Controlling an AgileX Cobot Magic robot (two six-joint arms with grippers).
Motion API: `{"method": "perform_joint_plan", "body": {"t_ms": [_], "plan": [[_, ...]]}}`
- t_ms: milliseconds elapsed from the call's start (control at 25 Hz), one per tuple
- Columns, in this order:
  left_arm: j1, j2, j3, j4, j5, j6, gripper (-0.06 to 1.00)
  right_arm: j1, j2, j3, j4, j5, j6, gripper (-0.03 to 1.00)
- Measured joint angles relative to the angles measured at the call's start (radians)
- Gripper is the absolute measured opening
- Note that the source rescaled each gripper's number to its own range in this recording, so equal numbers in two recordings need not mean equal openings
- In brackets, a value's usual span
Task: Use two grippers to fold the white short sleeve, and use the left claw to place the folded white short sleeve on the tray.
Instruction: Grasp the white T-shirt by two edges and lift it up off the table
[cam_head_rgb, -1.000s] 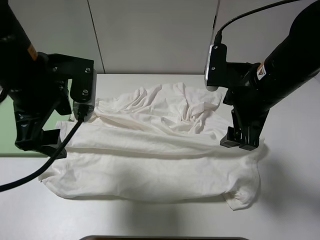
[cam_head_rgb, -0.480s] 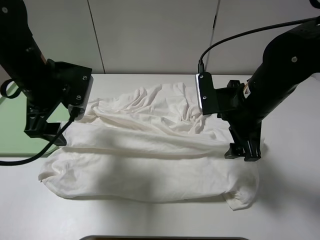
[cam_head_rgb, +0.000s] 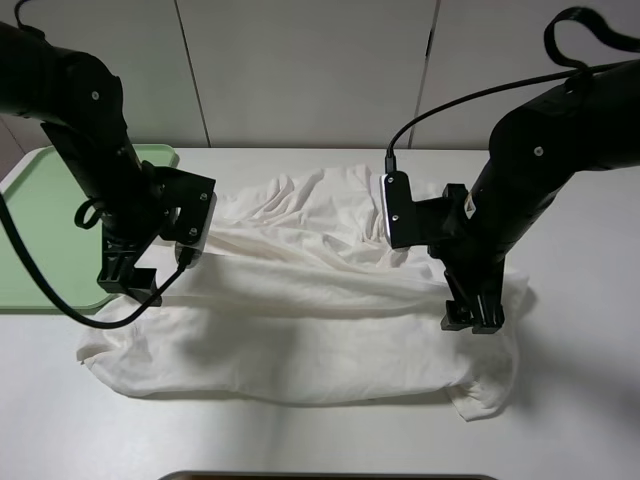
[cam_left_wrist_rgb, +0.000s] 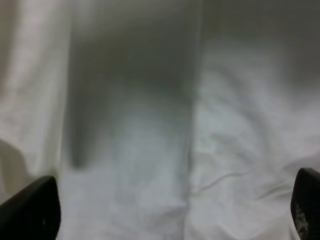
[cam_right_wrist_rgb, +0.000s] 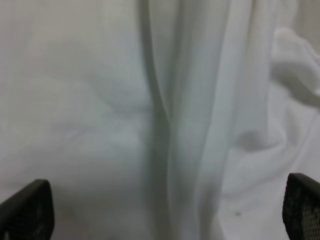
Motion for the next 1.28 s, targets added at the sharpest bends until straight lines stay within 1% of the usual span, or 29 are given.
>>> {"method": "perform_joint_plan", "body": {"t_ms": [160, 240, 520, 680, 840, 920, 1280], "plan": [[0.0, 0.045, -0.001, 0.023, -0.051, 0.001, 0.91, 0.0, 0.06, 0.0, -0.001, -0.026, 0.03, 1.0], [0.004, 0.065, -0.001, 0.038, -0.078, 0.002, 0.91, 0.0, 0.108, 0.0, -0.014, -0.06, 0.081, 1.0], [0.023, 0.109, -0.001, 0.046, -0.114, 0.002, 0.91, 0.0, 0.176, 0.0, -0.059, -0.078, 0.107, 1.0], [0.03, 0.121, 0.0, 0.046, -0.118, 0.002, 0.91, -0.045, 0.184, 0.0, -0.069, -0.103, 0.111, 1.0], [0.039, 0.124, 0.009, 0.046, -0.123, 0.002, 0.91, -0.105, 0.185, 0.0, -0.069, -0.094, 0.111, 1.0], [0.044, 0.127, 0.011, 0.046, -0.124, 0.002, 0.9, -0.118, 0.185, 0.0, -0.069, -0.088, 0.111, 1.0], [0.045, 0.127, 0.011, 0.047, -0.12, 0.002, 0.8, -0.125, 0.185, 0.0, -0.045, -0.088, 0.112, 0.99]]}}
